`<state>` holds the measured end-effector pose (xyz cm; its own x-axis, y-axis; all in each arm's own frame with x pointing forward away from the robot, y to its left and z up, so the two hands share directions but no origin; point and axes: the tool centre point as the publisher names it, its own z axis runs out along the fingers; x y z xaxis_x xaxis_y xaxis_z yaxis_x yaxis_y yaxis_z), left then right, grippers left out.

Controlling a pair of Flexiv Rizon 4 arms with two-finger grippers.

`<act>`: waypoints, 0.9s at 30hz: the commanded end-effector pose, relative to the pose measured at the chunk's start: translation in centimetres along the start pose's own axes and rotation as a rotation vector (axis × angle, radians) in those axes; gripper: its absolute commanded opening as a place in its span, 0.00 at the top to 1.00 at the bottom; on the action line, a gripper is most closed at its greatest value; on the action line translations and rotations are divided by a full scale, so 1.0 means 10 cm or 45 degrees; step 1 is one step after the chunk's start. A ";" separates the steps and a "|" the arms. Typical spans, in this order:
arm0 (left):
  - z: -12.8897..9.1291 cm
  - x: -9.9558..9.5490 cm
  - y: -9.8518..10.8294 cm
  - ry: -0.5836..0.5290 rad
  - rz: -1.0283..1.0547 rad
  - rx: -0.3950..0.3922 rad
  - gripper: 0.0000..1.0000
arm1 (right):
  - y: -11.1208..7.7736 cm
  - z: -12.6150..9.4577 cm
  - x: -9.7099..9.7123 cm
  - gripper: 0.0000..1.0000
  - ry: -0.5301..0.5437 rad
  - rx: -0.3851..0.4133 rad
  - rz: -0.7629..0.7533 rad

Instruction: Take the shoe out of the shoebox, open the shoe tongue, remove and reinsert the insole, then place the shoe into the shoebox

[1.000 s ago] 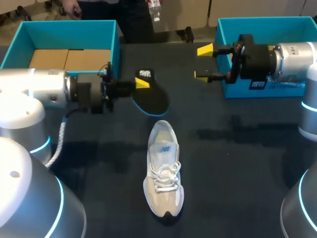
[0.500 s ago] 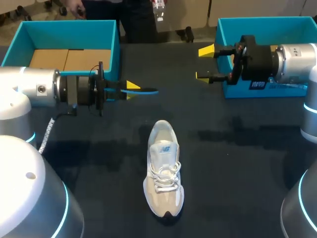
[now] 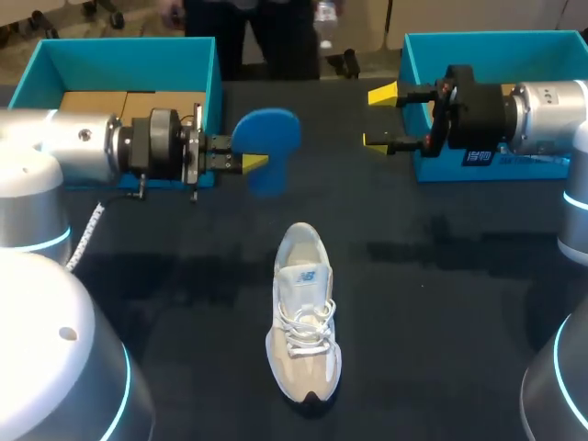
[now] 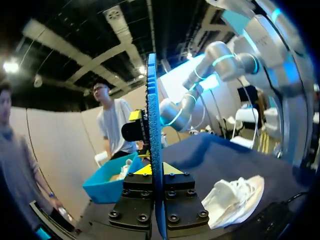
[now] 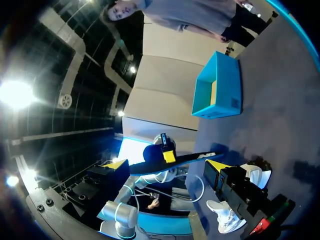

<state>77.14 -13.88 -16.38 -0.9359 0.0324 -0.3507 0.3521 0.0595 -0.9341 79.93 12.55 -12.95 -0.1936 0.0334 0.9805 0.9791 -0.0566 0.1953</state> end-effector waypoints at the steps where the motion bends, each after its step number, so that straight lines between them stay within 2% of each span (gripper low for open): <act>1: 0.02 -0.04 0.00 0.098 -0.554 0.008 1.00 | 0.00 0.01 0.00 0.00 -0.002 0.000 -0.001; 15: 0.02 -0.04 0.00 0.098 -0.554 0.008 1.00 | 0.00 0.01 0.00 0.00 -0.002 0.000 -0.001; 23: 0.16 0.00 0.04 -0.024 -1.084 -0.076 1.00 | 0.00 0.01 0.00 0.00 -0.002 0.000 -0.001; 27: 0.16 0.03 0.07 -0.046 -1.344 -0.076 1.00 | 0.00 0.01 0.00 0.00 -0.002 0.000 -0.001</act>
<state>77.55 -15.14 -17.25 -0.9212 -0.0131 0.3889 -0.3884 0.0944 -0.9167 79.93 12.55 -12.95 -0.1936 0.0336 0.9805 0.9791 -0.0564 0.1952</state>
